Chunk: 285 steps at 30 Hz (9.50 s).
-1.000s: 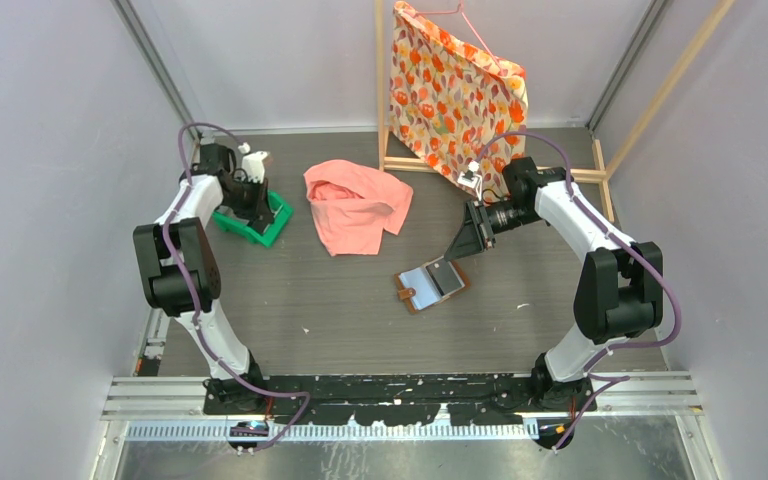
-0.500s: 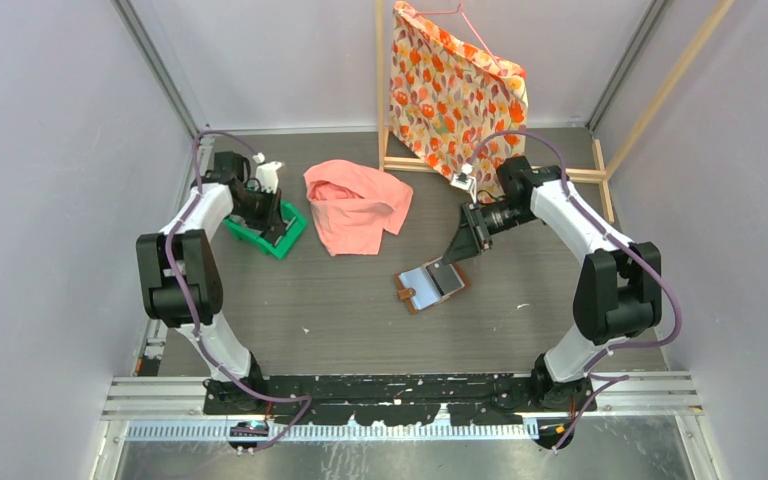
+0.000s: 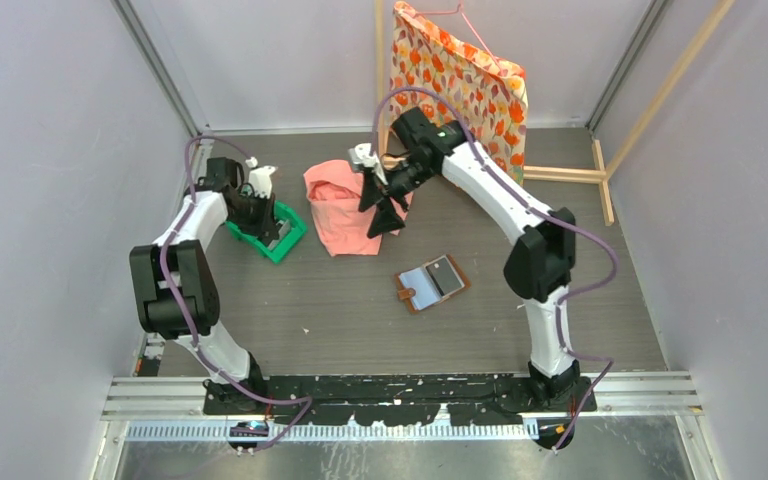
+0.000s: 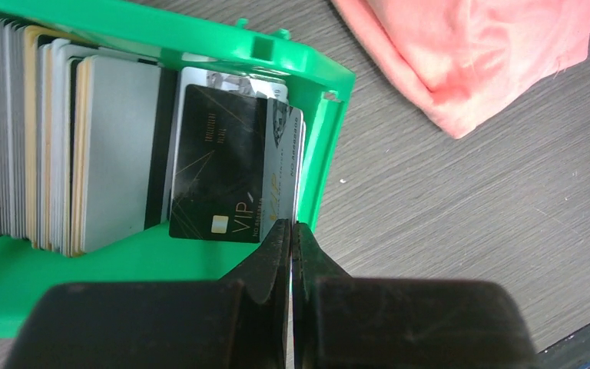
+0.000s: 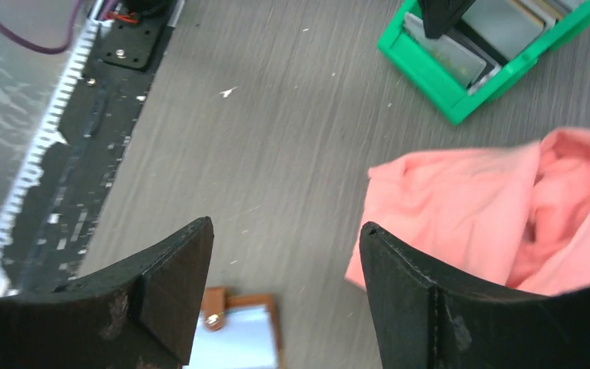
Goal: Put the credit cards into the card holder
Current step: Pick up the credit card from the storage box.
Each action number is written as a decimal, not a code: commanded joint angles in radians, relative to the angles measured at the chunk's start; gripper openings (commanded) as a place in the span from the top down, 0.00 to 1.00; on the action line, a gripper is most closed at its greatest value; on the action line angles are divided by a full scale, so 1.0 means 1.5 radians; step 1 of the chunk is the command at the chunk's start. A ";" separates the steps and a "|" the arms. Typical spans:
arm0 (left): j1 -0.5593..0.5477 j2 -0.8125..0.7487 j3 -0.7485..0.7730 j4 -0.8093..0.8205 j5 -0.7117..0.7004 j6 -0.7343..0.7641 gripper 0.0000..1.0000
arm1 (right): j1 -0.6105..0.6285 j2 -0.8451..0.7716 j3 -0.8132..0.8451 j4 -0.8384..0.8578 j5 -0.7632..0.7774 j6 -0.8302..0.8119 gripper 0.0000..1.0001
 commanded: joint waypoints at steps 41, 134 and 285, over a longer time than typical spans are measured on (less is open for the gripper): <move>0.031 0.077 0.100 -0.033 0.041 -0.045 0.56 | 0.048 0.129 0.102 0.095 -0.030 0.030 0.25; -0.072 0.141 0.114 0.087 -0.329 0.089 0.01 | 0.039 0.044 -0.061 0.133 -0.073 0.093 0.26; -0.057 0.086 0.144 0.115 -0.401 0.025 1.00 | 0.036 0.045 -0.084 0.132 -0.105 0.103 0.26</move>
